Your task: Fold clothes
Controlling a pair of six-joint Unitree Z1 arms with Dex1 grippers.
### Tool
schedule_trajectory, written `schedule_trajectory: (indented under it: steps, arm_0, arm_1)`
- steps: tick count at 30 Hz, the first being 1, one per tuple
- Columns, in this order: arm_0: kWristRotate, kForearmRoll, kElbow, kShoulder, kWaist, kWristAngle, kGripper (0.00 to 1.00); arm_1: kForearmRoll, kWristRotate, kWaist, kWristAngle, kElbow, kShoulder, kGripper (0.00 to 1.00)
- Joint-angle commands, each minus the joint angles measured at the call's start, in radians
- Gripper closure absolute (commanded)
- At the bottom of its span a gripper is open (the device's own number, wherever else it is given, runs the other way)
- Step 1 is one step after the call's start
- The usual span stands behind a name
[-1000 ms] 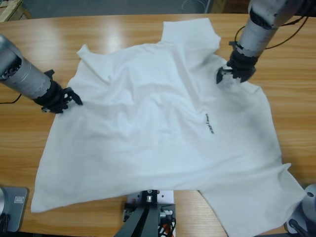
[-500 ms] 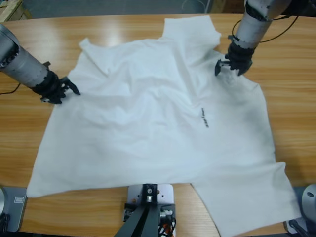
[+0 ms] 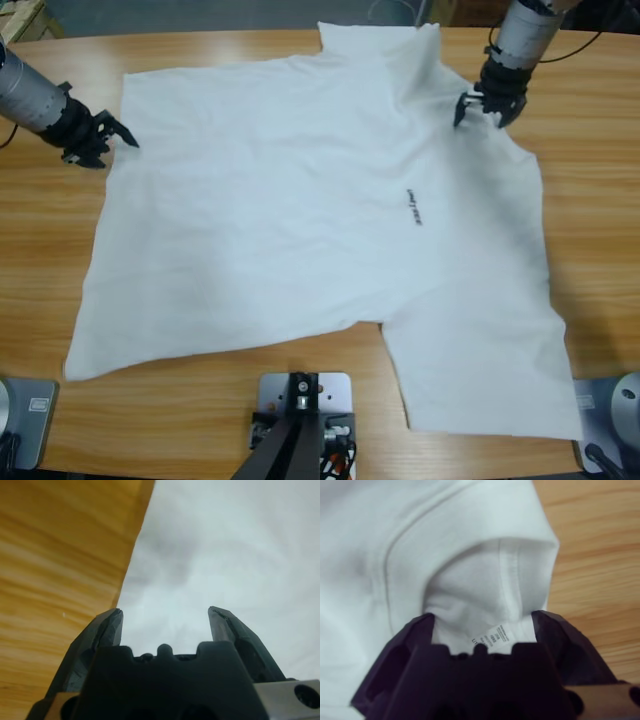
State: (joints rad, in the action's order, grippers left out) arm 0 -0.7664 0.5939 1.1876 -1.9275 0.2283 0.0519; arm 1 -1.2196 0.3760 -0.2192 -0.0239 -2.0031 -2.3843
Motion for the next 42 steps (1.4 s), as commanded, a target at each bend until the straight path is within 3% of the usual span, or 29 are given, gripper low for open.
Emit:
schedule_trajectory:
  steps: [1,8,11,15,20,28,31,33,36,42]
  arm_0:
    - [0.056,0.003,0.033,-0.066,-0.03,0.038,0.331]
    - [0.156,0.106,-0.014,0.08,0.141,0.068,0.341]
    - [0.145,0.116,-0.067,0.044,0.169,0.063,0.309]
    - [0.144,0.116,-0.037,-0.094,0.169,0.051,0.161]
    - [0.144,0.116,0.019,-0.151,0.146,-0.03,0.161]
    - [0.24,0.117,0.059,-0.161,-0.029,-0.07,0.161]
    - [0.258,0.13,0.075,-0.13,-0.02,-0.059,0.155]
    - [0.258,0.134,0.079,-0.087,-0.003,-0.006,0.092]
    - [0.26,0.137,0.073,0.008,0.024,0.122,0.011]
    - [0.252,0.232,-0.045,0.253,0.05,0.172,0.009]
  arm_1:
    - [-0.038,-0.028,0.03,-0.026,-0.051,0.009,0.023]
    - [-0.051,-0.057,-0.025,-0.05,0.05,0.274,0.0]
    - [-0.05,-0.061,-0.039,-0.044,0.13,0.33,0.0]
    - [-0.035,-0.068,-0.04,-0.044,0.197,0.373,0.0]
    - [-0.032,-0.068,-0.04,-0.044,0.205,0.378,0.0]
    - [-0.028,-0.069,-0.04,-0.049,0.207,0.364,0.0]
    - [-0.028,-0.069,-0.04,-0.057,0.21,0.375,0.0]
    - [-0.032,-0.069,-0.04,-0.054,0.217,0.403,0.0]
    - [0.003,-0.046,-0.04,-0.025,0.314,0.543,0.0]
    - [0.243,0.14,-0.096,0.208,0.816,0.913,0.018]
